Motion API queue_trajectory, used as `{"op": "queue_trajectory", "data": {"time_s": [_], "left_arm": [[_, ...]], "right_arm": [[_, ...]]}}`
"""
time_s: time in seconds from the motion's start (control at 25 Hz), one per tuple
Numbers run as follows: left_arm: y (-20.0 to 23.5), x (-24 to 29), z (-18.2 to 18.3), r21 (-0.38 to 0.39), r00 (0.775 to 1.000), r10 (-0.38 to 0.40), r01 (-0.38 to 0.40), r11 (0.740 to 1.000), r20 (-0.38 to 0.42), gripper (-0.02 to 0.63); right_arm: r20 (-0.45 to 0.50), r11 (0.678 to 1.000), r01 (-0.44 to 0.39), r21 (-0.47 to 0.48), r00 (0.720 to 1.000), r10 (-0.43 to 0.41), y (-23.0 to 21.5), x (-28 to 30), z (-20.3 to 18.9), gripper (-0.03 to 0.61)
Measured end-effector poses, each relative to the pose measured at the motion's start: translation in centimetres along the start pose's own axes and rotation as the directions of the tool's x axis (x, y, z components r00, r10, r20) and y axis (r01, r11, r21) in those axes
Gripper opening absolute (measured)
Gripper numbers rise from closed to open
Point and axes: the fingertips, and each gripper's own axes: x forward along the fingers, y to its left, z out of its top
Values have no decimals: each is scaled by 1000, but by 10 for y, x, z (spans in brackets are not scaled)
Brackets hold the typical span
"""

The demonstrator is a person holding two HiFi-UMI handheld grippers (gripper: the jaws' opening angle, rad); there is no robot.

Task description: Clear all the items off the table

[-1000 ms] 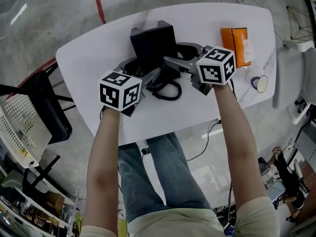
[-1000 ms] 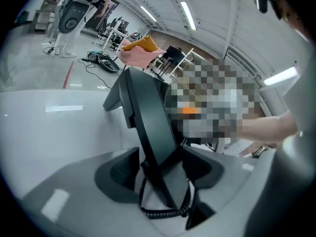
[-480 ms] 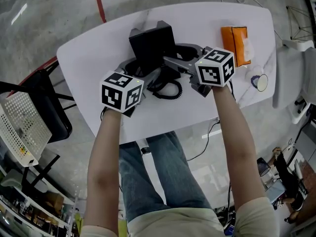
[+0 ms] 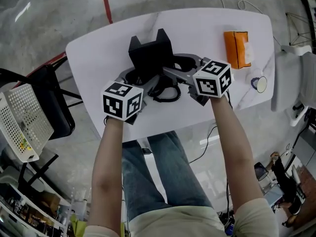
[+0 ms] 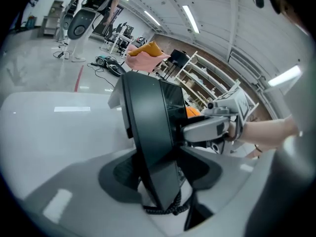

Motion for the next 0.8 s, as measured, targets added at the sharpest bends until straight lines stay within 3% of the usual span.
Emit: {"op": "queue_trajectory", "data": {"time_s": [0.36,0.8], "left_arm": [[8,-51,-6,42,999,29,-31,999,37,230],[14,-137,3,21,990,43,-46,999,135,225]], "right_arm": [[-3,999,-35,-32,999,35,48,18,4,192],[-1,992,-73,-103,997,73,125,37,39,190]]}}
